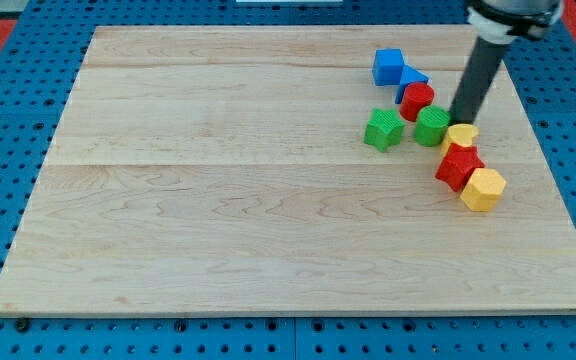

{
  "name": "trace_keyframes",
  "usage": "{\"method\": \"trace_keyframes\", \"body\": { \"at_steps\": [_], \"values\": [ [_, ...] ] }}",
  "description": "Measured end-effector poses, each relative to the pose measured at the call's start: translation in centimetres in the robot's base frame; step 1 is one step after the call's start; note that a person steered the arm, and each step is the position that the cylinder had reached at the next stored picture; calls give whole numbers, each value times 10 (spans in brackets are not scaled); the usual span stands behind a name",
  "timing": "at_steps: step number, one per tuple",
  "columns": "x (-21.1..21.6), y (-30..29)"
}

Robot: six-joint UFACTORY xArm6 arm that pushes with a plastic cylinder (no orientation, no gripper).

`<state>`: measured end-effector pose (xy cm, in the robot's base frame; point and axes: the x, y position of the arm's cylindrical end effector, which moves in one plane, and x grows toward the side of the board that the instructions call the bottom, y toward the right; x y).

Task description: Slide yellow heart below to the green circle

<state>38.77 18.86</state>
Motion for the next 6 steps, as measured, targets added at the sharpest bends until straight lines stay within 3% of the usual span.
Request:
{"method": "trace_keyframes", "body": {
  "at_steps": [1, 3, 4, 6],
  "values": [
    [5, -17],
    [9, 93],
    [26, 95],
    [31, -9]
  ]
}}
